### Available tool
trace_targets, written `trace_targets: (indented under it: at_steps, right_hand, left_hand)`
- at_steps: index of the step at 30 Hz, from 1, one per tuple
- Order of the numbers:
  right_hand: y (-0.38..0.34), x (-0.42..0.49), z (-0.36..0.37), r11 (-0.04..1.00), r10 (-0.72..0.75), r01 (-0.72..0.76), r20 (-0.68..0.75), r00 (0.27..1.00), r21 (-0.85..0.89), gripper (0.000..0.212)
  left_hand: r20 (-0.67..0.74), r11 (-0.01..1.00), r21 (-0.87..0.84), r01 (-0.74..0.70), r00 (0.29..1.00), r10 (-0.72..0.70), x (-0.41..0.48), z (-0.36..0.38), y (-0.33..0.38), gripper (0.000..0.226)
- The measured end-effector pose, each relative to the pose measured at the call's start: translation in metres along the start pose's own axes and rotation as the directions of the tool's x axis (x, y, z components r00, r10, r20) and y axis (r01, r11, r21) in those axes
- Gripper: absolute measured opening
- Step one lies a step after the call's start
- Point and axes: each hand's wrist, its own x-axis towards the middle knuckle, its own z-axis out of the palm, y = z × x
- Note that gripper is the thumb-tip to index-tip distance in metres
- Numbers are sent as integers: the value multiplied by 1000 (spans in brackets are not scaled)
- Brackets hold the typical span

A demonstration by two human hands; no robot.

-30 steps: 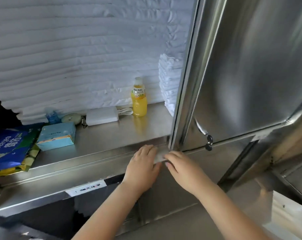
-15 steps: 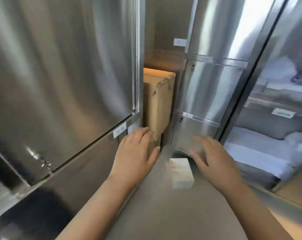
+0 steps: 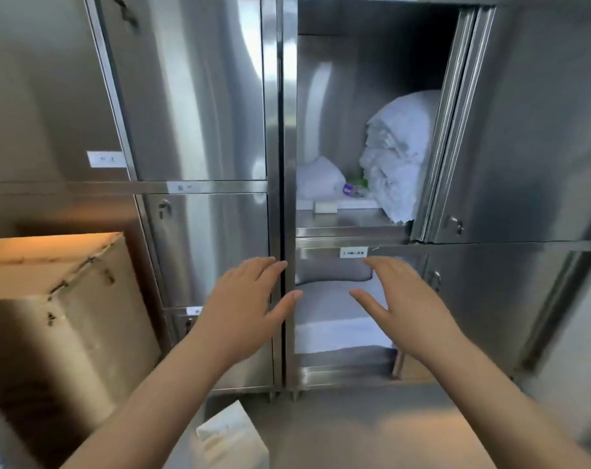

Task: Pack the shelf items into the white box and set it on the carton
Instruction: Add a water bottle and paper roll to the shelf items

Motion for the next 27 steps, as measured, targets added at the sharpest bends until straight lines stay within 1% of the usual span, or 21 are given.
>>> trace_targets:
  at_steps: [2,4,6,10,16,21,24,27]
  right_hand:
    - [22,28,8,998,64,-63,-20,998,22,70]
    - [44,53,21,994,102,-100,-38,994,50,75]
    - [67,75,35,992,121,-120,-33,992,39,72]
    - [122,122,59,985,167,-168,11,986,42,61]
    - [227,198,99,973,231,-232,49,972,16,65]
    - [307,274,127,979,202,-205,108,973,17,67]
    - [348,319,145,987,160,-159,142,977,-13,68]
    - [376,359,166,992,128,-128,191,973,-13,73]
  left_hand:
    - [8,999,-41,-19,1000,19,44,19,-10,75]
    - [5,997,-59,-43,999,43,88,41,-18,68]
    - [16,997,-52,-60,998,61,129,64,-22,64]
    - [51,994,-70,-83,995,86,207,107,-20,65]
    - [89,992,-63,-112,989,118,318,187,-15,66]
    - [66,997,0,-78,995,78,415,243,-16,63]
    - [38,998,43,-42,998,40,460,277,-16,61]
    - [70,997,80,-10,998,5,493,311,-23,62]
